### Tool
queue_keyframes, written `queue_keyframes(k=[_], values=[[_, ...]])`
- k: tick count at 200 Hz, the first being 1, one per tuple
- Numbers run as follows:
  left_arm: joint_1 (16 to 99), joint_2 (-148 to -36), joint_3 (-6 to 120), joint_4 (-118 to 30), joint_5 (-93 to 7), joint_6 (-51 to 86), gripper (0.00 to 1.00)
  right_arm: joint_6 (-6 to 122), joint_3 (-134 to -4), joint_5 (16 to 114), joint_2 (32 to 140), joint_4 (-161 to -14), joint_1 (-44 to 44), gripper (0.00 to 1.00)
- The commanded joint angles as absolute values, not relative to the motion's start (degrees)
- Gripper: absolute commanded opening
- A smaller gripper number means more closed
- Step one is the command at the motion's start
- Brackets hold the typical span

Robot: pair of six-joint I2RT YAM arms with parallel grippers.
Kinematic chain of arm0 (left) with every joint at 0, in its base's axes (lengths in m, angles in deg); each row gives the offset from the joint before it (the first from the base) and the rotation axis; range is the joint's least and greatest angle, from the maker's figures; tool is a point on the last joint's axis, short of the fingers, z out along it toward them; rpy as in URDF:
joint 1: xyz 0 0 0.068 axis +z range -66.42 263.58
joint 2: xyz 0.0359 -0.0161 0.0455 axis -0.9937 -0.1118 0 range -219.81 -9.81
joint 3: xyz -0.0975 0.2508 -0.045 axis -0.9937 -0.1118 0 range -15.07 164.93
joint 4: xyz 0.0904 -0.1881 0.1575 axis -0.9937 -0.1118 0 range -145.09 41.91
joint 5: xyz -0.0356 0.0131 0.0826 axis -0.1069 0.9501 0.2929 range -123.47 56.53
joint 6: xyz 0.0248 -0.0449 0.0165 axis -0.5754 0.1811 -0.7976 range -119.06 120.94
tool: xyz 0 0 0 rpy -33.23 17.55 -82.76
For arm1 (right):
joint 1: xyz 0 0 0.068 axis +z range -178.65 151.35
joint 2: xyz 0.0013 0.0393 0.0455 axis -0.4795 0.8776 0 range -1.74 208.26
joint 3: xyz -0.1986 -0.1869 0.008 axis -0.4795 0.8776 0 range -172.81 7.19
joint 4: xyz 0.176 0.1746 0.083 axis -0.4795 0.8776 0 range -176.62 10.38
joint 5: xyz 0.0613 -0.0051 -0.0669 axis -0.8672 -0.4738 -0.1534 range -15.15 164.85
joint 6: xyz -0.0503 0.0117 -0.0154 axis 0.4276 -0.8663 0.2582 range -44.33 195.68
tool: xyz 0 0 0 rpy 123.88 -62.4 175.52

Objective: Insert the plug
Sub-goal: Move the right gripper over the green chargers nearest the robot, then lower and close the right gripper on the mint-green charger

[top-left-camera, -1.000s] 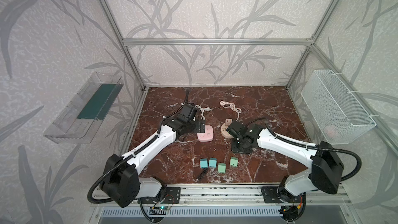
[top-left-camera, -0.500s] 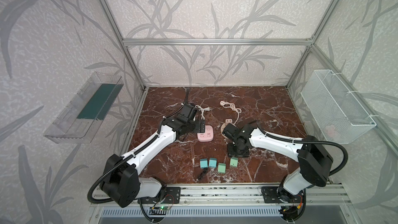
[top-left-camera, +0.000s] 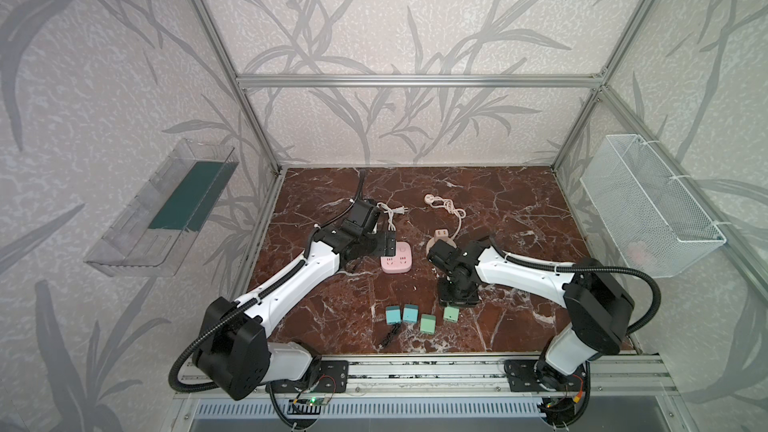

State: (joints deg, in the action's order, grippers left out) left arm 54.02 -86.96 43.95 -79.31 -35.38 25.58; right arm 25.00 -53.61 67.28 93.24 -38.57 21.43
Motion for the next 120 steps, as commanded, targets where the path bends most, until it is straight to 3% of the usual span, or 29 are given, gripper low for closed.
queue_keyframes(k=[1, 120], values=[[53.9, -87.1, 44.1, -79.2, -35.5, 25.9, 0.97, 25.7, -52.8, 66.5, 94.0, -37.8, 21.9, 0.57], [53.9, -87.3, 43.9, -79.3, -35.4, 25.8, 0.97, 25.6, -49.8, 64.1, 94.4, -39.0, 22.0, 0.55]])
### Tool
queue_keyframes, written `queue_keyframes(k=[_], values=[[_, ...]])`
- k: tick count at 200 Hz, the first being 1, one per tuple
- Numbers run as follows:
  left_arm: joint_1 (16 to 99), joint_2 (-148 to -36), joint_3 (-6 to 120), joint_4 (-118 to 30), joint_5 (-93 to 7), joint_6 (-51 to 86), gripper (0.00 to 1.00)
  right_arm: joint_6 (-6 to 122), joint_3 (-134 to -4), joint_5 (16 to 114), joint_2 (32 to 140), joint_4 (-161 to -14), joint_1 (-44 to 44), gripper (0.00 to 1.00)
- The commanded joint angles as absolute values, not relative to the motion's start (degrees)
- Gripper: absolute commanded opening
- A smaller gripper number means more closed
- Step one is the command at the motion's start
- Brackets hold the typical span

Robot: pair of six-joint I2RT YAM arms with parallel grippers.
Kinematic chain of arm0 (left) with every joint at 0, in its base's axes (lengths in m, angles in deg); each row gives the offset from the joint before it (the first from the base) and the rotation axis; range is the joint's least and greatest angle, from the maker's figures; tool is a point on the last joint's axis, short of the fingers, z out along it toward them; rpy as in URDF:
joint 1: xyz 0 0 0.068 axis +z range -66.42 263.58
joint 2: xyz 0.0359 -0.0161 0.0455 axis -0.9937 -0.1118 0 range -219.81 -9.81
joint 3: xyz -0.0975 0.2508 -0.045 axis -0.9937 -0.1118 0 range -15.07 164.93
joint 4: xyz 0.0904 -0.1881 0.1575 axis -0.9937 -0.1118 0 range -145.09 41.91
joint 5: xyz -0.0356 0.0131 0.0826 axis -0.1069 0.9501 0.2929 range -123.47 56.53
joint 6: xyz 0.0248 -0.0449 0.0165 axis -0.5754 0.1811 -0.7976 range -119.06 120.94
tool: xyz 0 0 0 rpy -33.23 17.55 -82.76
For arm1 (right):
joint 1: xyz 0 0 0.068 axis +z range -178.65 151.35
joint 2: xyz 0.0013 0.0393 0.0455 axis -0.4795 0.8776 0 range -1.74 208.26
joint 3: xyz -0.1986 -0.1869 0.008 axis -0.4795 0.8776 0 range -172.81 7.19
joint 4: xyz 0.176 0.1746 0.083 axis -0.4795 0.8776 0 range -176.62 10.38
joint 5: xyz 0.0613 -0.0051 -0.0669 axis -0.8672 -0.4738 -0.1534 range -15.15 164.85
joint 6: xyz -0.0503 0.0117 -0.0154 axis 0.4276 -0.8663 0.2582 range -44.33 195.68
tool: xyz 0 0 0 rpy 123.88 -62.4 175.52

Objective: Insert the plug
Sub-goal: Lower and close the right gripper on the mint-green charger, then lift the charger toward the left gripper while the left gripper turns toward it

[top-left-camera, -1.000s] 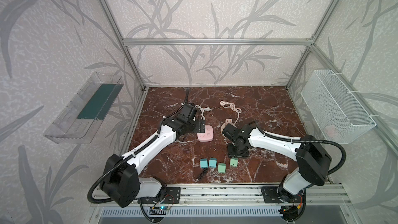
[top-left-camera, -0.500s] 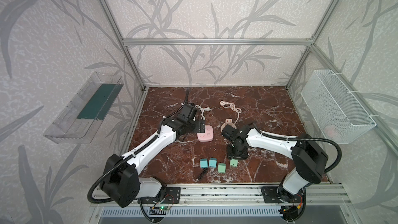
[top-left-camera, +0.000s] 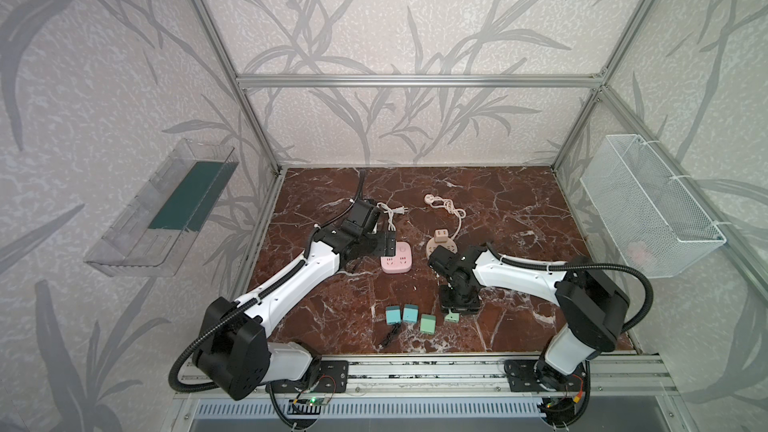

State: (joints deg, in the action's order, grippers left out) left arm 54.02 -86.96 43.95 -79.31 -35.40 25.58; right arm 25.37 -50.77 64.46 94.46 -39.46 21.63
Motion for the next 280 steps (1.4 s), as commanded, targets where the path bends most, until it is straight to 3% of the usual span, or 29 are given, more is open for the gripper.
queue_keyframes(k=[1, 91, 136, 154, 170, 238, 280], values=[[53.9, -87.3, 43.9, -79.3, -35.3, 25.8, 0.97, 25.6, -49.8, 64.1, 94.4, -39.0, 21.9, 0.55], [53.9, -87.3, 43.9, -79.3, -35.4, 25.9, 0.97, 25.9, -48.0, 63.4, 95.0, -40.5, 22.0, 0.55], [53.9, -87.4, 43.8, -79.2, -35.3, 25.9, 0.97, 26.7, -47.7, 63.9, 95.6, -41.1, 22.1, 0.48], [53.9, -87.3, 43.9, -79.3, -35.4, 26.0, 0.96, 27.6, -48.0, 65.1, 95.2, -40.8, 22.0, 0.32], [53.9, -87.4, 43.9, -79.3, -35.5, 26.0, 0.96, 28.8, -48.9, 66.9, 94.9, -39.7, 22.1, 0.0], [53.9, -89.4, 45.0, -79.0, -36.7, 25.7, 0.94, 44.7, -54.8, 77.2, 86.5, -39.0, 22.0, 0.0], [53.9, -89.0, 44.9, -77.3, -37.3, 26.3, 0.93, 56.9, -61.6, 80.8, 89.8, -36.6, 21.8, 0.0]])
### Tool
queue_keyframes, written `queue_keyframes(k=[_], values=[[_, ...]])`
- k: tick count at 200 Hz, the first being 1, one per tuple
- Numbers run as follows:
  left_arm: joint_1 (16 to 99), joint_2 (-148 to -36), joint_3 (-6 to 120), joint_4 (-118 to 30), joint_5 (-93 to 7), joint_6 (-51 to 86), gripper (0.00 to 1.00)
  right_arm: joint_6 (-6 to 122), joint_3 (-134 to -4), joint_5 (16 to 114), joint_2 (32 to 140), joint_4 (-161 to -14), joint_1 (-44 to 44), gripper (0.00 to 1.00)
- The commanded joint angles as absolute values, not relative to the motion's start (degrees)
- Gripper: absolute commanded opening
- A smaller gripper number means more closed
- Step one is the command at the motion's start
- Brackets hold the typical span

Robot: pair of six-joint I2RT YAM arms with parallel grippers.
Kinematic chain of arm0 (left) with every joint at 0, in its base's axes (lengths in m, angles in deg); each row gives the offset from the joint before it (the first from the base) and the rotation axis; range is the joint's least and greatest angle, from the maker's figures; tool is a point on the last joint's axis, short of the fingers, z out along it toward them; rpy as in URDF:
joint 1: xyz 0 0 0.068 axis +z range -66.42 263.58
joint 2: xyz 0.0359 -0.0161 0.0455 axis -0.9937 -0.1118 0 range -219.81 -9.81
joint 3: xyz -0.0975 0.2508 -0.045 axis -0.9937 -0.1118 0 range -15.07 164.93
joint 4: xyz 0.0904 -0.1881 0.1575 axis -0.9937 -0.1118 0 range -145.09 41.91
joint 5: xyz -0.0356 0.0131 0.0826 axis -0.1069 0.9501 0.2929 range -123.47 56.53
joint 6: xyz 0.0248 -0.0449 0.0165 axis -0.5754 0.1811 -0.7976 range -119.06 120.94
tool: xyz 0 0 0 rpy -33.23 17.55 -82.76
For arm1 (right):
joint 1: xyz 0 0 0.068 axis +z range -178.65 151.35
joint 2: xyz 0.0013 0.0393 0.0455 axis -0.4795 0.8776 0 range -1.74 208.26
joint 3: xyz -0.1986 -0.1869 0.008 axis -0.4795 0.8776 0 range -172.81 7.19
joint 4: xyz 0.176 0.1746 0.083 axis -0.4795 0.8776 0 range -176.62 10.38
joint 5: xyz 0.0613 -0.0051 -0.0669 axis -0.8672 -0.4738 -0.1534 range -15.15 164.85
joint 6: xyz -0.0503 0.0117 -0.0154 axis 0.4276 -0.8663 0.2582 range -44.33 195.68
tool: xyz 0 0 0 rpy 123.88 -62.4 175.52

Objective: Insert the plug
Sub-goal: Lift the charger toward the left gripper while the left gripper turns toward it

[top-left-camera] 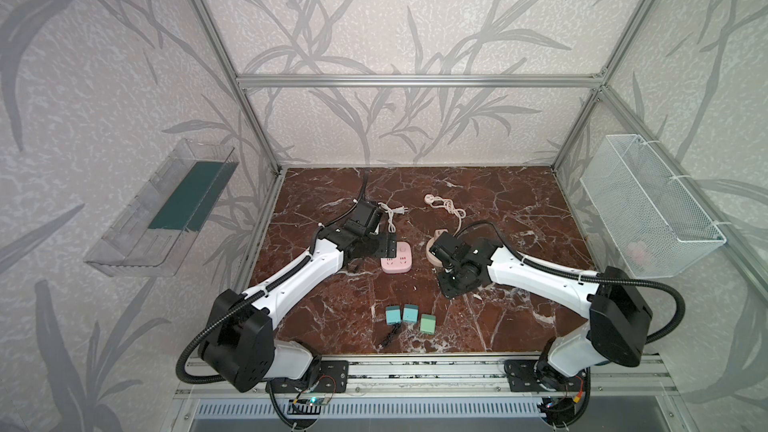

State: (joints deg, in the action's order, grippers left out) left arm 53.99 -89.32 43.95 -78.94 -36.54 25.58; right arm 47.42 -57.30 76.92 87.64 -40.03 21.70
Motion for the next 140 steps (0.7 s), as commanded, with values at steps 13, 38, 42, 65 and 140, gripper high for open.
queue_keyframes(k=[13, 38, 42, 65, 140], values=[[53.8, -89.0, 44.8, -77.0, -38.6, 26.7, 0.93, 58.9, -65.2, 82.4, 92.0, -33.5, 21.7, 0.0], [53.5, -88.4, 44.1, -76.6, -41.0, 27.8, 0.93, 63.1, -65.4, 80.5, 90.2, -36.8, 21.7, 0.0], [53.5, -88.2, 43.9, -76.5, -41.6, 28.0, 0.93, 64.0, -64.6, 79.2, 89.1, -38.3, 21.7, 0.0], [53.4, -86.2, 42.1, -75.6, -45.4, 29.1, 0.93, 66.9, -60.5, 74.0, 83.0, -45.8, 21.7, 0.0], [53.3, -83.3, 37.0, -69.7, -57.9, 33.5, 0.87, 69.9, -57.2, 69.7, 76.7, -50.5, 21.7, 0.0]])
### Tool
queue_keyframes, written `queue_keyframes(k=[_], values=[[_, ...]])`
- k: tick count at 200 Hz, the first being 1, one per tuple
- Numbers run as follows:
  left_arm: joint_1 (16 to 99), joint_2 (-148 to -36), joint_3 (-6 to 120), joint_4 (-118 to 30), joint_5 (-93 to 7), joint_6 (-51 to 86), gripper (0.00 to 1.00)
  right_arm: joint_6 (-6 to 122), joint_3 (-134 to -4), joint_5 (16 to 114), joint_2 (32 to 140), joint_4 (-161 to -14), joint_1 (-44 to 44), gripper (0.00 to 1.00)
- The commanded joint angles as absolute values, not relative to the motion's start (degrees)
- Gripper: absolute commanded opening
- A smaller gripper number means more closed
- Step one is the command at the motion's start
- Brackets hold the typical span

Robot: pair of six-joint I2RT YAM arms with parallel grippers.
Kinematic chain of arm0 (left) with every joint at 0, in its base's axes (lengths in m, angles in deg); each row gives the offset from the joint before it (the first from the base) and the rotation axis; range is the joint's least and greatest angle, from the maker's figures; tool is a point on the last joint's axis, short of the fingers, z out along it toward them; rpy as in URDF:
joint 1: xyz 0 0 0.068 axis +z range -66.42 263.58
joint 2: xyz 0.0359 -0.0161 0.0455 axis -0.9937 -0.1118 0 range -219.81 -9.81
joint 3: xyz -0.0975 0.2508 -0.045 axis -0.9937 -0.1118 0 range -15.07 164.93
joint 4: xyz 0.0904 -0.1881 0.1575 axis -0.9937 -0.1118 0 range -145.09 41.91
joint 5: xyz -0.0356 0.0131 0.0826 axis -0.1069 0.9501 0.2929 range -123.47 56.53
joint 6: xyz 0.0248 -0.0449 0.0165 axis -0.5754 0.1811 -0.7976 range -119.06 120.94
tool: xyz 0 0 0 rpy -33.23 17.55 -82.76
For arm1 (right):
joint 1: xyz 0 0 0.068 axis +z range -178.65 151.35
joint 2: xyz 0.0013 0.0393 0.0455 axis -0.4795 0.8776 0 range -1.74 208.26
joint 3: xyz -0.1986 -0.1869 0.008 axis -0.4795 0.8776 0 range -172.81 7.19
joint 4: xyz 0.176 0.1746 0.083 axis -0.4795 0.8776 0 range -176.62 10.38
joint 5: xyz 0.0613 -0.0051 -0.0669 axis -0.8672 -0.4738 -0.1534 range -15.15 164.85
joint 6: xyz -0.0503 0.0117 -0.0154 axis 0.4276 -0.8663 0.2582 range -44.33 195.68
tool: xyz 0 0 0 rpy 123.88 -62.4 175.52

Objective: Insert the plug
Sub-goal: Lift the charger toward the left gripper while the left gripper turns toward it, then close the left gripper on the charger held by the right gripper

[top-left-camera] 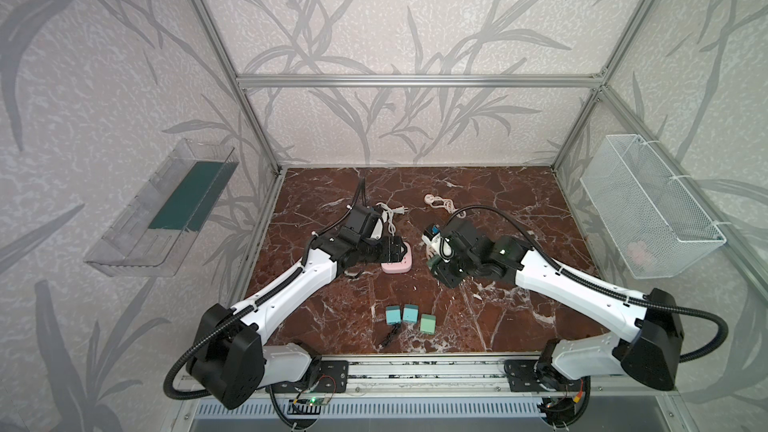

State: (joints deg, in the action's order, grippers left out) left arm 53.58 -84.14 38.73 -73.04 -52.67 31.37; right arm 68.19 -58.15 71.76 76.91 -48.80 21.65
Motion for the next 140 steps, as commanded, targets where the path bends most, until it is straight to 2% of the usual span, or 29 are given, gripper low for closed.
queue_keyframes(k=[1, 85, 140], values=[[53.3, -83.3, 37.0, -69.6, -58.0, 33.6, 0.87, 69.9, -57.2, 69.7, 76.8, -50.4, 21.7, 0.0], [53.2, -84.2, 36.8, -64.8, -61.2, 36.8, 0.86, 73.6, -59.8, 69.4, 82.5, -50.0, 21.5, 0.0], [52.9, -84.3, 36.2, -63.6, -64.4, 37.6, 0.8, 72.7, -59.0, 64.6, 83.0, -53.2, 19.6, 0.0]])
